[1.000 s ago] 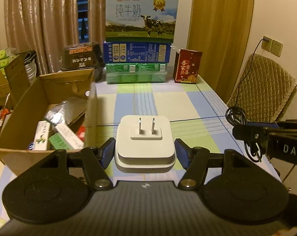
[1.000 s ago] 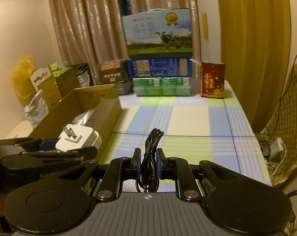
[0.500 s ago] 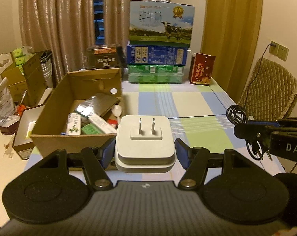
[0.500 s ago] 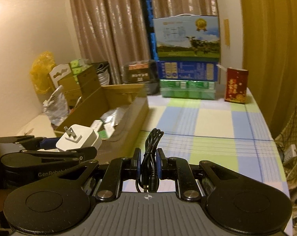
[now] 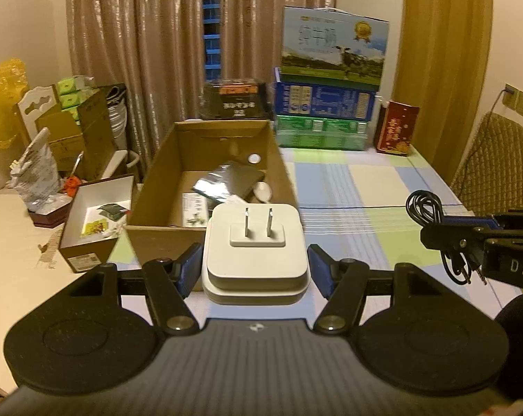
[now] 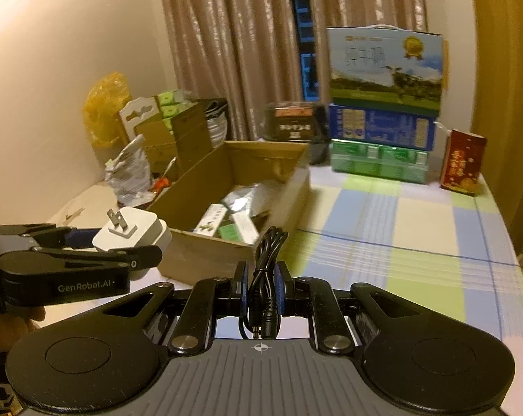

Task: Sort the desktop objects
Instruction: 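Carry the adapter with left tool while right tool carries the cable over the cardboard box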

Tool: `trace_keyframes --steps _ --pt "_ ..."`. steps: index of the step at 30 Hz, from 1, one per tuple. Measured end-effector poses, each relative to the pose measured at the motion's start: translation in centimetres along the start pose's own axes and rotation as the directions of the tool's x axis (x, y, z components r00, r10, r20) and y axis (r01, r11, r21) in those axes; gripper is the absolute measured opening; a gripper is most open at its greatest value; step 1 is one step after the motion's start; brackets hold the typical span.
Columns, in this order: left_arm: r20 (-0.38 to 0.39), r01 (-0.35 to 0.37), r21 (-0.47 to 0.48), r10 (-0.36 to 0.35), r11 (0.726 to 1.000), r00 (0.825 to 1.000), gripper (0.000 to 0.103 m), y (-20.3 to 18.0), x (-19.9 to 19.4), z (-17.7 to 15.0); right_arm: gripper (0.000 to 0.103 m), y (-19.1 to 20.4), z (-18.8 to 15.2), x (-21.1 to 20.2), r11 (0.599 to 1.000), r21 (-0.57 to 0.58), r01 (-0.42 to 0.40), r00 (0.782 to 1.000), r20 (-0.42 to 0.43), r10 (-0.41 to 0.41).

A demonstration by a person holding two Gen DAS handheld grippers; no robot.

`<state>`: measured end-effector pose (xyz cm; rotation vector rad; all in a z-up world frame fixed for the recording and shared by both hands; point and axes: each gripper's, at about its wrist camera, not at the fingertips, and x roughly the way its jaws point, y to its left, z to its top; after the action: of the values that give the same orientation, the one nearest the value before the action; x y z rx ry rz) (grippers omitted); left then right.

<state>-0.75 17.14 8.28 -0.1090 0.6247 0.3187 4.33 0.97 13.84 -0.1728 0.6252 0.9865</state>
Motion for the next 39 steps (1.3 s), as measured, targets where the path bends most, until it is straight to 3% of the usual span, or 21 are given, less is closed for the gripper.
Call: trace_keyframes --steps 19,39 --pt "-0.029 -0.047 -0.016 0.046 0.999 0.999 0.060 5.6 1.7 0.9 0.012 3.8 1.8 5.5 0.997 -0.049 -0.051 0.998 -0.027 0.050" --pt "-0.029 -0.024 0.002 0.024 1.000 0.999 0.060 7.4 5.5 4.3 0.012 2.5 5.6 10.1 0.999 -0.042 -0.031 0.999 -0.026 0.030"
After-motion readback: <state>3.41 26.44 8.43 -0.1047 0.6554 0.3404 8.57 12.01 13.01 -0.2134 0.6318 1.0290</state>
